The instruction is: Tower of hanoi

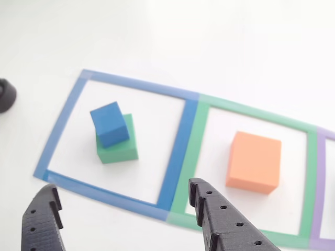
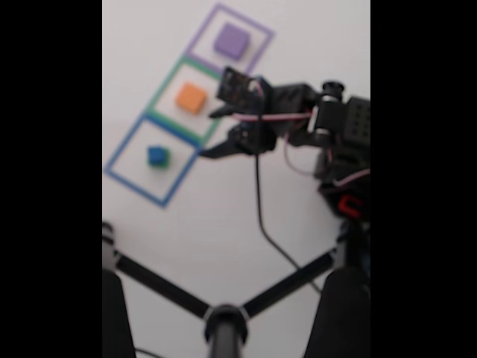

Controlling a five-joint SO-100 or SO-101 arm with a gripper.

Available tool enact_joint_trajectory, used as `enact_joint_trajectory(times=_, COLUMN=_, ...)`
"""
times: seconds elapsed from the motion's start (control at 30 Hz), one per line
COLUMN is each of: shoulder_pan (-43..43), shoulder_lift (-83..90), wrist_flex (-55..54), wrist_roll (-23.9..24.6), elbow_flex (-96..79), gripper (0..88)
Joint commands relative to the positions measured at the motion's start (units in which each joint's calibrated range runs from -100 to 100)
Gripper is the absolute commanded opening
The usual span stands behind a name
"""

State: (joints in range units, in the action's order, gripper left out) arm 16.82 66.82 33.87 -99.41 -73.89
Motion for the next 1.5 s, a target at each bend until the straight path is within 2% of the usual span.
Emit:
enact_joint_trajectory(times=0.0, shoulder_pan=2.05, shoulder_lift=-2.08, wrist_flex=-9.22, wrist_roll=-0.59, elbow_flex=-1.85, gripper=34.8)
enact_joint_trajectory(times=0.13, shoulder_pan=2.89, shoulder_lift=-5.28, wrist_flex=-16.99, wrist_roll=-0.59, elbow_flex=-4.85, gripper=35.7)
enact_joint_trajectory(times=0.57, shoulder_pan=3.65, shoulder_lift=-25.56, wrist_flex=-53.17, wrist_roll=-0.59, elbow_flex=-13.93, gripper=36.7)
enact_joint_trajectory(times=0.67, shoulder_pan=3.42, shoulder_lift=-29.00, wrist_flex=-55.84, wrist_roll=-0.59, elbow_flex=-14.02, gripper=36.6)
enact_joint_trajectory(times=0.93, shoulder_pan=2.35, shoulder_lift=-45.83, wrist_flex=-71.22, wrist_roll=-0.59, elbow_flex=-10.21, gripper=36.5)
enact_joint_trajectory(times=1.47, shoulder_pan=4.95, shoulder_lift=-68.90, wrist_flex=-84.25, wrist_roll=-0.59, elbow_flex=3.24, gripper=36.2)
